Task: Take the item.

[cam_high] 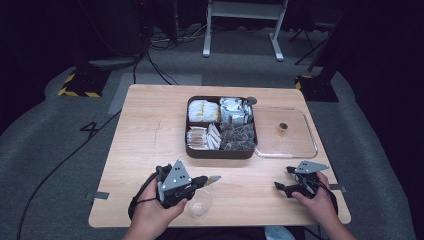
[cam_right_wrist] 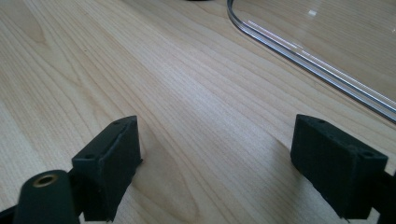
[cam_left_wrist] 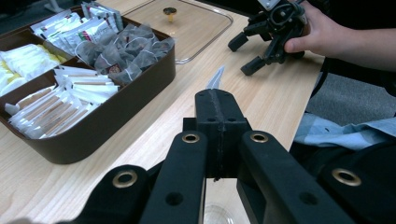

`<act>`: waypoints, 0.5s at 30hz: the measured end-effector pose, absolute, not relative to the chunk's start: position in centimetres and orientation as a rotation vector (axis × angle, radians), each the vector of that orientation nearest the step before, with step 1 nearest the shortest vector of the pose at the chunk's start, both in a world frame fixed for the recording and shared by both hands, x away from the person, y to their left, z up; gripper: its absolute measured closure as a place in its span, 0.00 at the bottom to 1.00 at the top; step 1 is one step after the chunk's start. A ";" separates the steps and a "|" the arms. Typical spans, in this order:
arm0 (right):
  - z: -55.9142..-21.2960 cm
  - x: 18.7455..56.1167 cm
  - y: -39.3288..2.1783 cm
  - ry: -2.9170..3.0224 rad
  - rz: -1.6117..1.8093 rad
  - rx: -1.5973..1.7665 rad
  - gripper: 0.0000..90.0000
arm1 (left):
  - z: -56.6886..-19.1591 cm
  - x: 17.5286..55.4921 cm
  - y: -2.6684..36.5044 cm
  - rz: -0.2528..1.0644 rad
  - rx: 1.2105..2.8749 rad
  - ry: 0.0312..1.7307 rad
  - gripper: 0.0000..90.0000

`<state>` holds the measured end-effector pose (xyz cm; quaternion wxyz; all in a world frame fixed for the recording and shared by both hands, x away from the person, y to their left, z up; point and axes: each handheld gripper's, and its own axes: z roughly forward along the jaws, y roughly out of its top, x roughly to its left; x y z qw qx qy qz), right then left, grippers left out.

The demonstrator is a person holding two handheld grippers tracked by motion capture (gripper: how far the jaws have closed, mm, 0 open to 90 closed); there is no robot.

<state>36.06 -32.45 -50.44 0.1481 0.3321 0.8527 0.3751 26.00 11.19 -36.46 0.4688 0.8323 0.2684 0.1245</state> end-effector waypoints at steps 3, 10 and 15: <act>-50.4 36.1 -32.5 2.452 1.079 0.955 0.18 | -36.9 25.5 11.3 0.289 2.042 0.659 1.00; -50.4 36.1 -32.5 2.452 1.079 0.955 0.18 | -37.0 24.6 10.9 0.266 2.049 0.631 1.00; -50.4 36.1 -32.5 2.452 1.079 0.955 0.18 | -37.6 24.4 10.6 0.239 2.064 0.633 1.00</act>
